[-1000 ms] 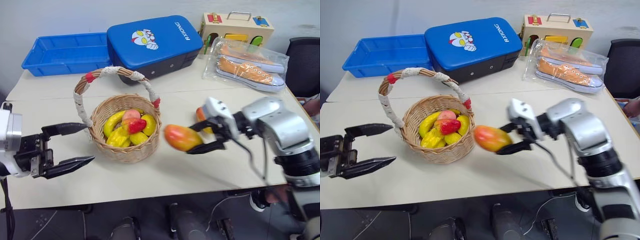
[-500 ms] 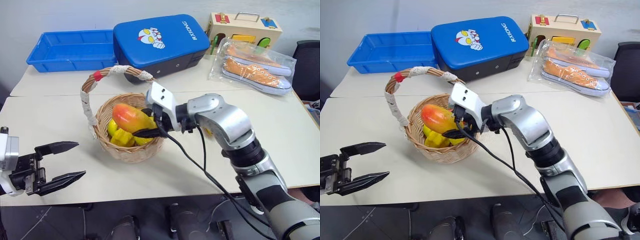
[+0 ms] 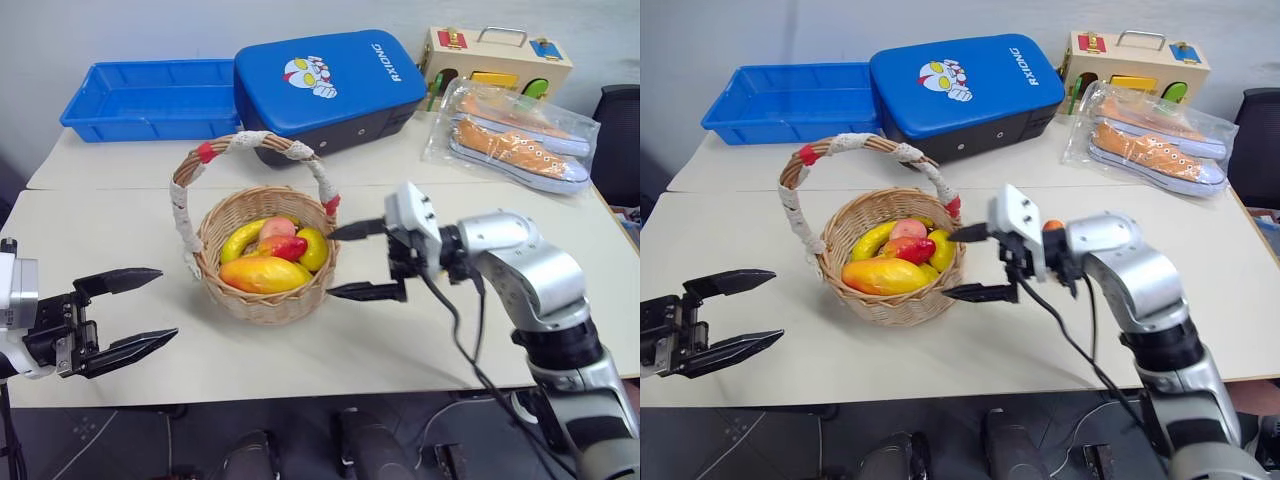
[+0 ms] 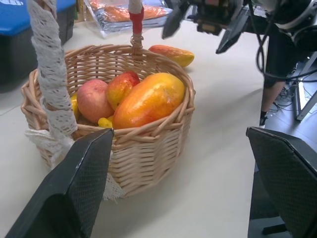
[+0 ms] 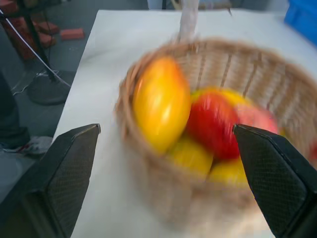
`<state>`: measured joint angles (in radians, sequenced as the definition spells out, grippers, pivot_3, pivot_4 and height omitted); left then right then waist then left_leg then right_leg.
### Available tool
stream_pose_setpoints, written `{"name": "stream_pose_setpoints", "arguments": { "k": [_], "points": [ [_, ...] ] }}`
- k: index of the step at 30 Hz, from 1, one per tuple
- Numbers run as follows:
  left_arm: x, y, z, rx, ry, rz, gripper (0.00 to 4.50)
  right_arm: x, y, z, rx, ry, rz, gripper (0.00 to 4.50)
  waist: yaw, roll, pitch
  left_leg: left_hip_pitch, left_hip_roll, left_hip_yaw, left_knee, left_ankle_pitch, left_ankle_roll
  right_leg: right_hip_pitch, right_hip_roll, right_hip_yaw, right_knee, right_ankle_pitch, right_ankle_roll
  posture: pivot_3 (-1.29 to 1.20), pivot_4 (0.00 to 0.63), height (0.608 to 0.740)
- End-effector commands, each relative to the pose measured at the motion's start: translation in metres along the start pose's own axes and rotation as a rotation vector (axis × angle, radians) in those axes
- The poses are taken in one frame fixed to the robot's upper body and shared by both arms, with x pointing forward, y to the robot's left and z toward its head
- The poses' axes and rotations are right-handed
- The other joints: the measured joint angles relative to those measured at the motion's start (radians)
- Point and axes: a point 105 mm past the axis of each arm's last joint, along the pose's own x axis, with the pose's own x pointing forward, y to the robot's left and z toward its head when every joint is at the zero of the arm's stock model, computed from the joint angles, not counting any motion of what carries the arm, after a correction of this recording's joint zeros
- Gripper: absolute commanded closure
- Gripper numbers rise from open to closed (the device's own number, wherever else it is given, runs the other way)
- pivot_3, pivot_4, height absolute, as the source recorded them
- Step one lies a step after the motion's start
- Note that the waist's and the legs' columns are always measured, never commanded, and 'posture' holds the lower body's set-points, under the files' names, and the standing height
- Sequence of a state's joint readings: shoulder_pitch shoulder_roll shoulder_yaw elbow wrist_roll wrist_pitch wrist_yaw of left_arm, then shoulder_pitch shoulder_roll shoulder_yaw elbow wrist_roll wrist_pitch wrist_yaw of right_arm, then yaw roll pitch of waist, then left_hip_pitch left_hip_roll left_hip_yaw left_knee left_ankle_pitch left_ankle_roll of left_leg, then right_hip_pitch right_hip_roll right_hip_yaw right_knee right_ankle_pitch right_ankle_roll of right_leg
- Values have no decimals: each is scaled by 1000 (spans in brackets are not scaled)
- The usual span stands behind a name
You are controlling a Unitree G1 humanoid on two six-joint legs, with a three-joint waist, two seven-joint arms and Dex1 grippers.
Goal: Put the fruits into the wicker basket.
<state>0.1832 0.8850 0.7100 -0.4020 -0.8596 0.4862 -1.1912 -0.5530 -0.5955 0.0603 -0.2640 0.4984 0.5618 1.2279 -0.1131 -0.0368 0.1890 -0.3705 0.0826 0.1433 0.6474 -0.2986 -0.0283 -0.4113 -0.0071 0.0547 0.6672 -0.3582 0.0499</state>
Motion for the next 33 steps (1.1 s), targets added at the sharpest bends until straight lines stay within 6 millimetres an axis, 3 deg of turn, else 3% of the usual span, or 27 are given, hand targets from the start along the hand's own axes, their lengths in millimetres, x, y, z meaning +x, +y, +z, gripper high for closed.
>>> {"name": "stream_pose_setpoints", "arguments": {
  "k": [1, 4, 9, 13, 15, 17, 21, 24, 28, 33],
  "points": [
    [16, -4, 12, 76, 4, -46, 0, -60, -6, 2, -95, -148, -219, 43, 6, 0, 0, 0, 0, 0, 0, 0, 0, 0, 0, 0, 0, 0, 0, 0, 150, 740],
    [27, -4, 15, 94, 1, -65, 0, -111, -20, -18, -125, -138, -501, 43, 11, 1, 0, 0, -1, 1, 1, -1, 1, 2, 0, 1, -2, 1, 3, 0, 150, 740],
    [41, -5, 14, 110, -13, -117, 0, -184, 1, -69, -119, 24, -793, 43, 20, 1, 0, 3, -1, 2, 2, -1, 2, 4, 1, 3, -2, 2, 4, 0, 150, 740],
    [43, -3, 15, 125, -15, -121, 0, -208, 14, -96, -77, 118, -862, 43, 18, 2, 1, 4, -1, 4, 2, 0, 2, 4, 1, 5, -2, 2, 4, 0, 150, 740],
    [43, -3, 14, 132, -8, -126, 0, -215, 13, -98, -78, 118, -902, 43, 9, 2, 1, 5, -1, 5, 3, 0, 2, 4, 1, 6, -1, 3, 5, 0, 150, 740],
    [43, -2, 15, 132, -11, -124, 0, -213, 8, -95, -84, 106, -902, 43, 4, 2, 1, 7, -1, 5, 3, 0, 2, 6, 1, 6, 0, 3, 5, 0, 150, 740],
    [44, 0, 18, 144, -16, -120, 0, -192, -38, -77, -30, 123, -890, 43, -12, 5, 2, 17, -1, 6, 1, 0, 1, 16, 1, 7, -1, 3, 4, 0, 150, 740],
    [45, -1, 20, 140, -29, -124, 0, -178, -74, -77, 171, 277, -884, 43, -17, 6, 3, 18, -1, 4, 1, 1, 1, 17, 1, 6, 0, 3, 4, 0, 150, 740],
    [48, -3, 22, 135, -41, -137, 0, -153, -86, -76, 267, 346, -796, 43, -1, 6, 3, 17, 1, 2, -1, 0, -2, 15, 2, 4, -1, 1, 2, 0, 150, 740],
    [49, -5, 25, 137, -53, -131, 0, -117, -111, -67, 498, 279, -797, 43, 4, 6, 3, 8, 1, 3, 0, -1, -2, 6, 3, 5, -2, 0, 2, 0, 150, 740]
  ]
}}
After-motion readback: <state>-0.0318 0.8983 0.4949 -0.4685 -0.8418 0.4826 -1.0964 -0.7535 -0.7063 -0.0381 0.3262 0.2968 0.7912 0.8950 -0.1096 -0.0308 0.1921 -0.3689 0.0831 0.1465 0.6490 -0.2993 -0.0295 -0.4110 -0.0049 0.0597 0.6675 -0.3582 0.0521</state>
